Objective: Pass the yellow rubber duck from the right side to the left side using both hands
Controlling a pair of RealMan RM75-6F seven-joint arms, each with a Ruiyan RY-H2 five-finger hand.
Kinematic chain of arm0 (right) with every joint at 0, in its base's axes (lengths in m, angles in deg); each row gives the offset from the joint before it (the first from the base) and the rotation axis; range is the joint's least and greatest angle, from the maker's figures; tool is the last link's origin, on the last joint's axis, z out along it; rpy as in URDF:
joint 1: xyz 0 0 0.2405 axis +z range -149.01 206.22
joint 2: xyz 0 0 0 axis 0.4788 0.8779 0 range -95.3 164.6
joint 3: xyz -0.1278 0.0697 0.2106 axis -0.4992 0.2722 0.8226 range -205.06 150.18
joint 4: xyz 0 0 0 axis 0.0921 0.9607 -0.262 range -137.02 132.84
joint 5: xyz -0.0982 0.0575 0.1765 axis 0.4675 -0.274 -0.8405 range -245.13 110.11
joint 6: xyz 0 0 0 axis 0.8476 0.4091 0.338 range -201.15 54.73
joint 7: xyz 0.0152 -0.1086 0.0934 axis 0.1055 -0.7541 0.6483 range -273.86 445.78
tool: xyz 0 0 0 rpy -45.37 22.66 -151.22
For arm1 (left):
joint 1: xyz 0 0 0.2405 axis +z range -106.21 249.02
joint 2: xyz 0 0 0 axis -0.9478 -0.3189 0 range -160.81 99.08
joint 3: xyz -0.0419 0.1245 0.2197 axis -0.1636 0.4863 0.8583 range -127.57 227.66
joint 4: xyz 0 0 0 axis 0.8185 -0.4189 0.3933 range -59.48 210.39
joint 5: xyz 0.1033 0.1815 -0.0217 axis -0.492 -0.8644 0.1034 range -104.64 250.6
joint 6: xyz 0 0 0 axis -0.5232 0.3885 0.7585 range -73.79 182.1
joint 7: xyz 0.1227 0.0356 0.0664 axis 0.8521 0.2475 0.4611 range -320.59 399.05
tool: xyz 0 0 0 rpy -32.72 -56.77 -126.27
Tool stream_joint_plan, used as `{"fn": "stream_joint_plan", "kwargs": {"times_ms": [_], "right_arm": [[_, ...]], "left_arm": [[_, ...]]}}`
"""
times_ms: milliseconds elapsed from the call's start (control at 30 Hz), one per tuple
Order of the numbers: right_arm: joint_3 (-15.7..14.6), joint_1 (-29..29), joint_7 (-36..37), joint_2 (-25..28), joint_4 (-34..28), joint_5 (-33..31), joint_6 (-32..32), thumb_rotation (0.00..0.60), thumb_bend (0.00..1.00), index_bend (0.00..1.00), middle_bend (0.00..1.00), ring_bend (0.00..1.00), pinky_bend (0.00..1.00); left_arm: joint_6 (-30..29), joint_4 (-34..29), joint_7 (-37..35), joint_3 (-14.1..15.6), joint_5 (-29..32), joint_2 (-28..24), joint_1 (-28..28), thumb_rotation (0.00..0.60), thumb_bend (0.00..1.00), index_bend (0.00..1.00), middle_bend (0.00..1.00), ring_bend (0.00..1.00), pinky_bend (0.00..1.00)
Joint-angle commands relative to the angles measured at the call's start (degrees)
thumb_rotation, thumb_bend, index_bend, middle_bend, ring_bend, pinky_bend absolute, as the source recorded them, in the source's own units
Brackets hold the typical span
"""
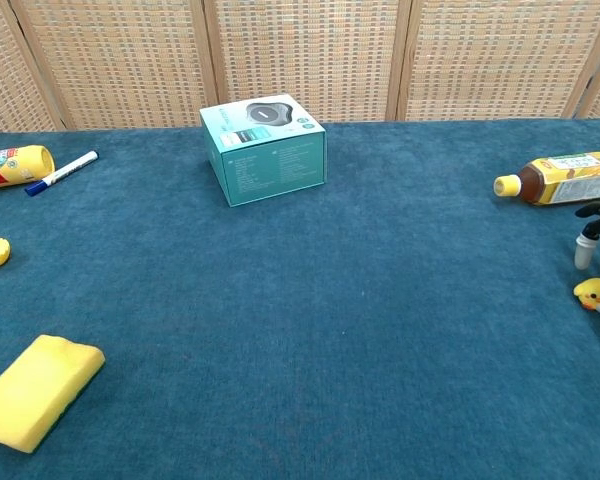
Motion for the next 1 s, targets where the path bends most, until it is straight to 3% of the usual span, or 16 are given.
{"fn": "stream_joint_plan", "kwargs": {"times_ms": [33,1000], "right_arm": [[-0.03,0.23,0.02,-0.12,0.36,-0.25,-0.27,0.600,0.18,0.41,0.03,0.00,0.00],[-0.78,2.23,-1.39,-1.37,3.47,-3.79,-2.11,0.600,0.19,0.49,0.06,0.00,0.00]], "left_arm": [[0.04,-0.04,0.13,0.03,-0.07,0.04,-0.02,0.600,0.21,0.00,0.00,0.00,0.00],[0.25,-0.27,0.13,0.39,-1.13,0.05,-0.14,0.600,0.21,0.00,0.00,0.00,0.00]]}}
